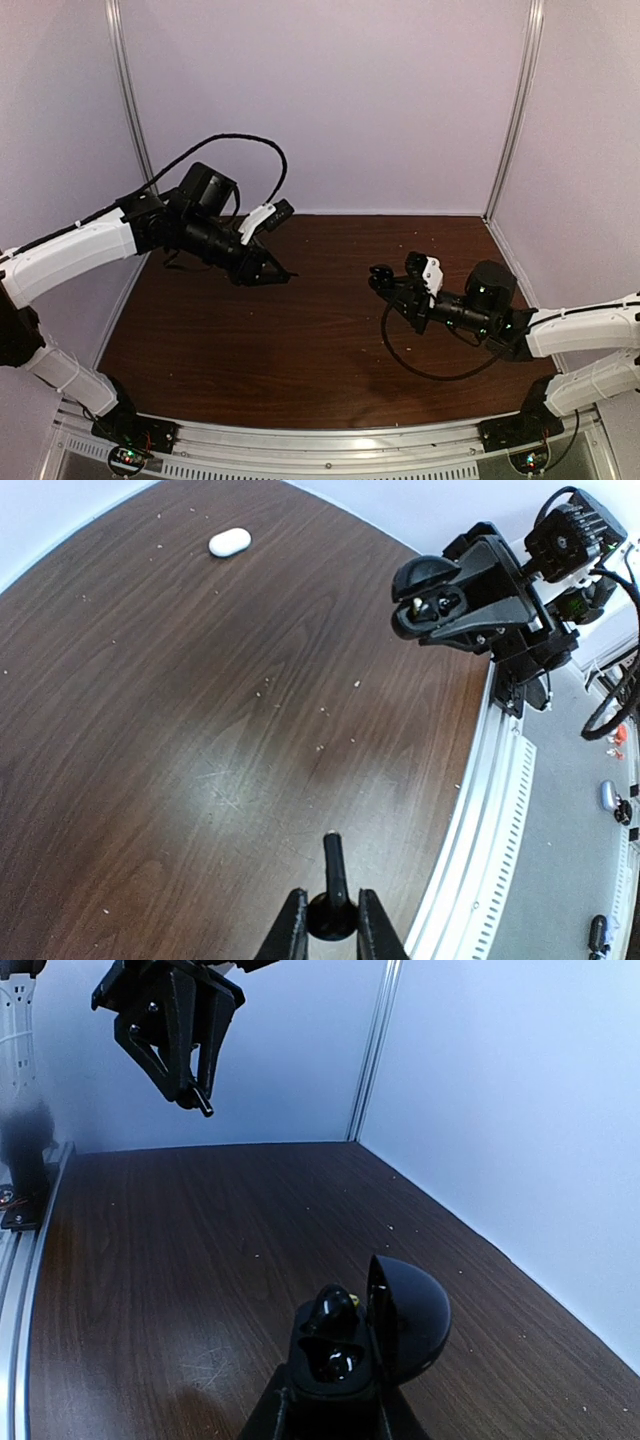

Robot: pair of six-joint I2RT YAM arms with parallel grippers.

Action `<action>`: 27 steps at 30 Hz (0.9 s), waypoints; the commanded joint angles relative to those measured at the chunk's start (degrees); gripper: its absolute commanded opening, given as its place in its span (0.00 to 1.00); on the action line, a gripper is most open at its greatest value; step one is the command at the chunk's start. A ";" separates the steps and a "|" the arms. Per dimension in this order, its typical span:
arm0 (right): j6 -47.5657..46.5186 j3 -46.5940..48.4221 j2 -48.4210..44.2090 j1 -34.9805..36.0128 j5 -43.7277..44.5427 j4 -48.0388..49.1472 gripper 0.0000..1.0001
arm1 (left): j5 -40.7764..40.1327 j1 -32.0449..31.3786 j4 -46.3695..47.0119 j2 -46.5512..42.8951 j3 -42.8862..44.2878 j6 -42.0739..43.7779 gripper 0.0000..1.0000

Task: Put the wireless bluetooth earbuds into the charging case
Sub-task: Insert the right earbud into the right side groove of the charging case.

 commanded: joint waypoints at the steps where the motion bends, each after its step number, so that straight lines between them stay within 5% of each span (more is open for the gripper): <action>1: -4.72 0.68 2.57 2.70 6.35 6.58 0.00 | 1.90 -2.37 -9.28 2.72 5.72 -1.84 0.10; 10: -9.97 2.19 9.06 8.65 11.15 10.17 0.00 | 0.48 -8.46 -8.80 9.54 11.73 -6.45 0.09; 27: -15.34 6.12 13.79 14.72 16.97 7.87 0.00 | -1.19 -10.24 -8.74 16.97 17.11 -8.47 0.09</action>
